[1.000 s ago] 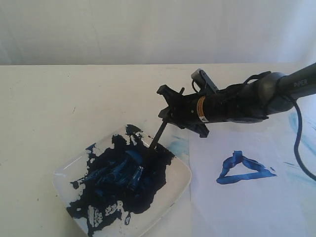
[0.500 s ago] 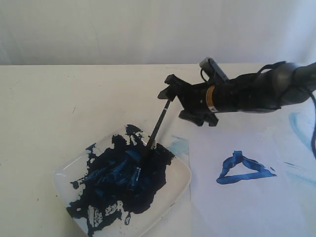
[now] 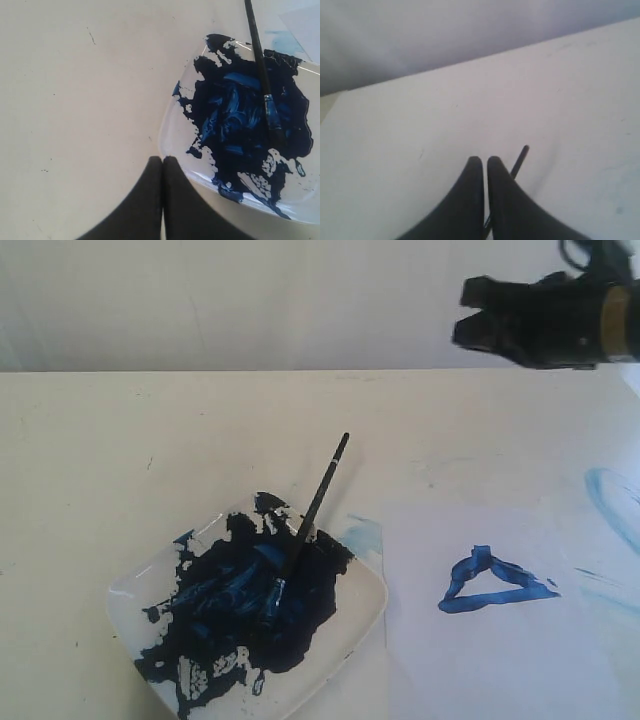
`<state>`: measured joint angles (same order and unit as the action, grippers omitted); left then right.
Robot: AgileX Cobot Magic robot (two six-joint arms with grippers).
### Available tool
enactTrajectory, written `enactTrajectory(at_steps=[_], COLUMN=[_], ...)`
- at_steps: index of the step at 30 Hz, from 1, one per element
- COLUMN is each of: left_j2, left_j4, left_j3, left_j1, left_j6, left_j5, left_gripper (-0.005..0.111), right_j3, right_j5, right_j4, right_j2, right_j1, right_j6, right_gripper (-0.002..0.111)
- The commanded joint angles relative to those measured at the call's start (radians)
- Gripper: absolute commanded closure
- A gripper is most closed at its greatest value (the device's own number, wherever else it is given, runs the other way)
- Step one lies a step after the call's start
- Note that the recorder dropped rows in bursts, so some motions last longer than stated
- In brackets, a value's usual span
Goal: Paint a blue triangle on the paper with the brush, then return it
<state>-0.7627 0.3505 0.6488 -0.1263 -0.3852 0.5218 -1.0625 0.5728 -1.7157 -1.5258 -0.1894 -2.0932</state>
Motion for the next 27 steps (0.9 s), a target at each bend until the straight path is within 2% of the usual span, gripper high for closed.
enactTrajectory(at_steps=[1,3,6,12,22,24,27], left_j2=[0.006,0.006,0.006,0.006,0.006,0.049,0.262], left_j4=[0.035,0.053,0.053,0.057,0.057,0.052,0.045], left_j3=[-0.001,-0.001,-0.001,-0.001,-0.001,-0.012,-0.035], left_j1=[0.004,0.004,-0.017,-0.029,-0.026,-0.023,0.020], left_j6=[-0.007,-0.007,-0.007,-0.007,-0.007,-0.007,-0.007], left_j5=[-0.009,-0.009,-0.015,-0.112,-0.141,-0.141,-0.129], left_gripper=[0.107,0.107,0.107,0.107,0.107,0.107,0.107], right_j3=[0.145,0.211,0.284,0.342,0.342,0.342,0.342], right_j5=[-0.195,-0.314,-0.379,-0.389,-0.389,-0.388,-0.389], right_j4=[-0.029,-0.029,-0.029,-0.029,-0.029,-0.029,-0.029], right_j2=[0.227,0.328,0.459,0.623,0.697,0.697,0.697], right_j1=[0.045,0.044,0.044,0.044,0.044,0.044,0.044], right_j6=[-0.010,0.010,0.130,0.207,0.207,0.207,0.207], right_gripper=[0.108,0.108,0.108,0.108,0.108,0.108,0.108])
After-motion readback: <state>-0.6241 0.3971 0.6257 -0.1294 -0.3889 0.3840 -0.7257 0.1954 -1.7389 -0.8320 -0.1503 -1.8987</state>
